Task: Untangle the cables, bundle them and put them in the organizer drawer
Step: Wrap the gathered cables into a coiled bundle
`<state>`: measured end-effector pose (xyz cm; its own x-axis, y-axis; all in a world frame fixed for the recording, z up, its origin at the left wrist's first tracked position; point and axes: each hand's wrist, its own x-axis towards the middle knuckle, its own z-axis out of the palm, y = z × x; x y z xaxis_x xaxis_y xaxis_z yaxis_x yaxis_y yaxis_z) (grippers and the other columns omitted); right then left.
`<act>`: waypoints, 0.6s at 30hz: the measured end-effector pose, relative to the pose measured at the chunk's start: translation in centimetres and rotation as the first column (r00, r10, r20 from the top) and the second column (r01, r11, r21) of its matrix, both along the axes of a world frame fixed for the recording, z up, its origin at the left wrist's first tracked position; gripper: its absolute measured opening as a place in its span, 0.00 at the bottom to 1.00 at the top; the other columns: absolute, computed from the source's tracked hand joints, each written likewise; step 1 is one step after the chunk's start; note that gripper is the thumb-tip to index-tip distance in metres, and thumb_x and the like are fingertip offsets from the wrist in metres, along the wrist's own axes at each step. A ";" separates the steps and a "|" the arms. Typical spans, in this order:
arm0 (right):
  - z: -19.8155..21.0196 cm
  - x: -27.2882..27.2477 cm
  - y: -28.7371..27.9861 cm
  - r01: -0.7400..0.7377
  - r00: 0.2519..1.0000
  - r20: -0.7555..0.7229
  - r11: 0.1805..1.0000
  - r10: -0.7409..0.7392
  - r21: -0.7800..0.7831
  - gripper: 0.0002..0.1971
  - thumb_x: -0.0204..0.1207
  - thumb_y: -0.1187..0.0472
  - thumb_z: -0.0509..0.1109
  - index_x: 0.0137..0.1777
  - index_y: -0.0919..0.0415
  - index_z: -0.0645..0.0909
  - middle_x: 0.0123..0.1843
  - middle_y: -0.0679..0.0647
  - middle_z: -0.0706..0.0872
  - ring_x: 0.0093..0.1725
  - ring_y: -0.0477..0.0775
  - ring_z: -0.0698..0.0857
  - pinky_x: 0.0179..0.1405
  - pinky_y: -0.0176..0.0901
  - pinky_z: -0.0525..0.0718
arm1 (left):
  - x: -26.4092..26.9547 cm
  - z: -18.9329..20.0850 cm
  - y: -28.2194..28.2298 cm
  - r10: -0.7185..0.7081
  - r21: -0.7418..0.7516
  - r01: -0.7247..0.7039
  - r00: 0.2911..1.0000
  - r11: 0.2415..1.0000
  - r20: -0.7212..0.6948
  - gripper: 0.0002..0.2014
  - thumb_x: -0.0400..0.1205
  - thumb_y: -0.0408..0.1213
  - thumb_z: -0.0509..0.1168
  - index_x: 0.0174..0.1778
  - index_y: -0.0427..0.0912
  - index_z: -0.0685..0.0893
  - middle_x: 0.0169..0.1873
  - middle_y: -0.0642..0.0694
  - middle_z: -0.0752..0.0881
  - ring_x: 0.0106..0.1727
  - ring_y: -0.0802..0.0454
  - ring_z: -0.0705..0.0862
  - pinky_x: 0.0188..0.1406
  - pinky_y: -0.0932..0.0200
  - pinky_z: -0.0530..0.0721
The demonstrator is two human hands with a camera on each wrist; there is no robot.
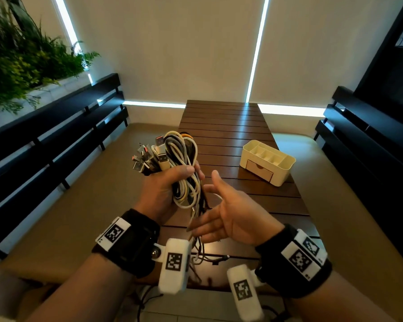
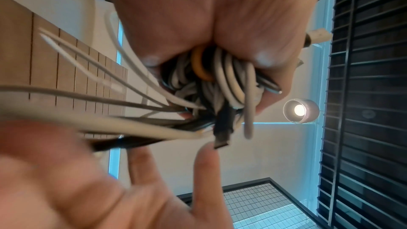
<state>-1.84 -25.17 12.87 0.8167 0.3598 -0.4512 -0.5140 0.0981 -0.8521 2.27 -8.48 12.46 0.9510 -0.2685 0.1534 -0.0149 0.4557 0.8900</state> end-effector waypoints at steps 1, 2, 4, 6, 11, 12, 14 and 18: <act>-0.1 -0.1 0.3 -0.020 1.000 -0.020 0.999 0.021 0.027 0.34 0.79 0.26 0.51 0.79 0.45 0.67 0.54 0.74 0.89 0.52 0.69 0.92 0.42 0.54 0.91 | -0.1 0.0 -0.1 -0.011 -0.015 0.011 1.000 1.000 -0.015 0.16 0.68 0.39 0.72 0.47 0.34 0.85 0.39 0.36 0.85 0.40 0.45 0.85 0.38 0.53 0.86; -0.3 -0.1 0.5 -0.024 0.999 -0.032 0.997 0.027 0.069 0.34 0.78 0.26 0.50 0.75 0.45 0.72 0.57 0.73 0.89 0.54 0.69 0.91 0.47 0.57 0.91 | -0.3 -0.1 -0.2 -0.030 -0.039 0.028 0.999 0.999 -0.042 0.17 0.67 0.39 0.72 0.49 0.33 0.84 0.40 0.36 0.85 0.40 0.45 0.86 0.37 0.53 0.86; -0.5 0.1 0.9 0.001 0.999 -0.039 0.983 0.006 0.184 0.31 0.80 0.27 0.50 0.66 0.45 0.83 0.60 0.71 0.88 0.56 0.68 0.90 0.54 0.60 0.88 | -0.8 -0.5 -0.6 -0.077 -0.082 0.071 0.994 0.994 -0.079 0.18 0.67 0.38 0.73 0.49 0.33 0.84 0.41 0.37 0.85 0.42 0.45 0.86 0.38 0.51 0.86; -0.8 0.4 1.3 0.098 0.995 -0.053 0.956 -0.087 0.276 0.28 0.84 0.33 0.55 0.71 0.50 0.81 0.64 0.70 0.87 0.55 0.66 0.90 0.53 0.61 0.89 | -1.2 -1.0 -0.8 -0.131 -0.114 0.120 0.986 0.986 -0.101 0.17 0.65 0.37 0.75 0.47 0.34 0.85 0.40 0.38 0.84 0.43 0.44 0.85 0.43 0.49 0.86; -1.3 1.0 1.4 0.426 0.892 0.013 0.851 -0.451 0.307 0.31 0.84 0.69 0.67 0.78 0.41 0.62 0.65 0.67 0.85 0.62 0.68 0.88 0.56 0.67 0.89 | -1.8 -1.3 -1.2 -0.282 -0.221 0.255 0.954 0.941 -0.101 0.18 0.63 0.42 0.80 0.44 0.37 0.87 0.38 0.41 0.85 0.43 0.46 0.85 0.50 0.49 0.82; -1.3 1.0 1.3 0.440 0.876 0.062 0.845 -0.478 0.305 0.33 0.82 0.74 0.66 0.77 0.39 0.63 0.67 0.67 0.83 0.60 0.66 0.89 0.55 0.64 0.90 | -1.9 -1.3 -1.3 -0.283 -0.226 0.255 0.953 0.940 -0.104 0.18 0.63 0.42 0.81 0.43 0.37 0.87 0.38 0.41 0.85 0.44 0.47 0.85 0.51 0.49 0.82; -1.5 1.1 1.2 0.457 0.840 0.182 0.848 -0.511 0.270 0.36 0.78 0.79 0.67 0.72 0.36 0.68 0.70 0.66 0.80 0.56 0.60 0.91 0.51 0.56 0.90 | -2.1 -1.2 -1.6 -0.273 -0.240 0.240 0.955 0.941 -0.116 0.17 0.62 0.39 0.80 0.42 0.37 0.88 0.38 0.41 0.85 0.43 0.47 0.85 0.50 0.49 0.84; -2.2 1.0 1.0 0.492 0.757 0.463 0.869 -0.461 0.061 0.38 0.75 0.73 0.72 0.63 0.21 0.71 0.75 0.60 0.75 0.64 0.57 0.88 0.59 0.59 0.89 | -2.4 -0.8 -2.3 -0.240 -0.266 0.198 0.961 0.943 -0.137 0.10 0.67 0.36 0.70 0.41 0.38 0.88 0.38 0.42 0.84 0.42 0.48 0.86 0.46 0.50 0.87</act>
<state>-0.82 -24.16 10.69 0.9893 -0.1460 0.0013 0.0261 0.1679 -0.9855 -0.08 -10.74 11.68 0.8905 -0.4465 0.0873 0.2479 0.6371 0.7298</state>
